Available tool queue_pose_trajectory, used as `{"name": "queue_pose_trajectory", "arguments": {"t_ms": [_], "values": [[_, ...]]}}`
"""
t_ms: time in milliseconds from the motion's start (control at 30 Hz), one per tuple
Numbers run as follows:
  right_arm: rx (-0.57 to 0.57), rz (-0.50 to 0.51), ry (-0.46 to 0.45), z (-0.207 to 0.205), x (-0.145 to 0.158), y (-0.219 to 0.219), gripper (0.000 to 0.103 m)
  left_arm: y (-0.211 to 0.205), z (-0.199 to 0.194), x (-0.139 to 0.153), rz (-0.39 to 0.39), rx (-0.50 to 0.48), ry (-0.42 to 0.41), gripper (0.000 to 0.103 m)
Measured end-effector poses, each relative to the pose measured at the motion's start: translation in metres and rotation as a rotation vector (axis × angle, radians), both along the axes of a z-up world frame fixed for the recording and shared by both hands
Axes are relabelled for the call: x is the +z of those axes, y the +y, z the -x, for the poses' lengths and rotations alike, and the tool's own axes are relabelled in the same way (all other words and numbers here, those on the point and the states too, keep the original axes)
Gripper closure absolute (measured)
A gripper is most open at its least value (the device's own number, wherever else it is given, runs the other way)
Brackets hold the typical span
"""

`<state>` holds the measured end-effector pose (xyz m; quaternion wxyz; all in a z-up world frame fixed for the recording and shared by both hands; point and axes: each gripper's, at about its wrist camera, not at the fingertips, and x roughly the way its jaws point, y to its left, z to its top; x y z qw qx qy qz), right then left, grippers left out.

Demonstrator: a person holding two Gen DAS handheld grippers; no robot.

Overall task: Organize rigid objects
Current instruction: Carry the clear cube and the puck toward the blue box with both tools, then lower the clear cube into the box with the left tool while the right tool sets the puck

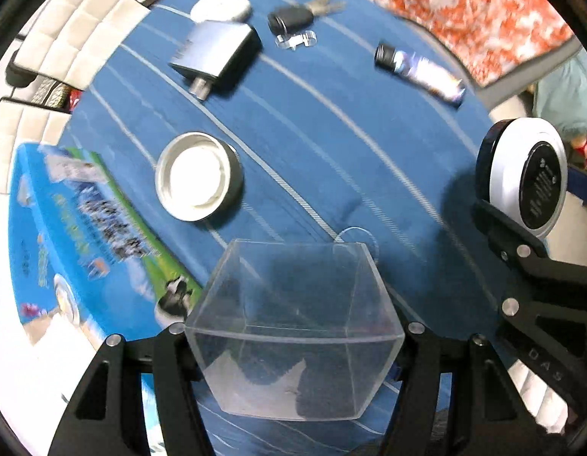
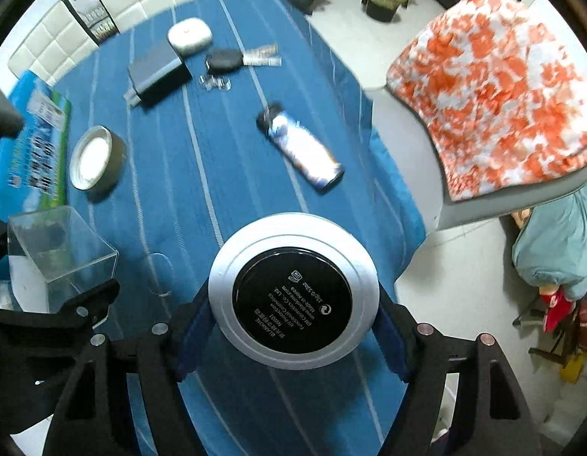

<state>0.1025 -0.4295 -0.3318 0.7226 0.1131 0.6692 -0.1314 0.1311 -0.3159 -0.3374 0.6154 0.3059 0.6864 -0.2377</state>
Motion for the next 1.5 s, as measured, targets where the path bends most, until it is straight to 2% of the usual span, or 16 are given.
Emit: {"name": "queue_pose_trajectory", "arguments": {"t_ms": [200, 333, 500, 833, 1033, 1133, 1333, 1500], "values": [[0.026, 0.016, -0.100, 0.007, 0.059, 0.006, 0.026, 0.034, 0.002, 0.063, 0.110, 0.107, -0.080, 0.041], [0.087, 0.021, -0.174, 0.008, 0.108, 0.039, 0.026, 0.076, 0.002, 0.106, 0.159, 0.162, -0.143, 0.041], [0.165, -0.014, -0.234, 0.006, 0.145, 0.091, 0.026, 0.128, 0.003, 0.150, 0.175, 0.249, -0.253, 0.041], [0.346, -0.038, -0.323, 0.001, 0.198, 0.209, 0.026, 0.235, 0.006, 0.197, 0.179, 0.496, -0.407, 0.041], [0.361, 0.008, -0.358, 0.000, 0.225, 0.253, 0.026, 0.292, 0.015, 0.226, 0.211, 0.647, -0.518, 0.041], [0.352, 0.015, -0.382, 0.001, 0.238, 0.264, 0.026, 0.308, 0.019, 0.237, 0.229, 0.673, -0.553, 0.041], [0.354, 0.024, -0.393, 0.003, 0.256, 0.281, 0.026, 0.328, 0.017, 0.245, 0.260, 0.691, -0.570, 0.041], [0.357, 0.004, -0.365, -0.002, 0.249, 0.290, 0.026, 0.337, 0.007, 0.224, 0.268, 0.704, -0.513, 0.041]]}}
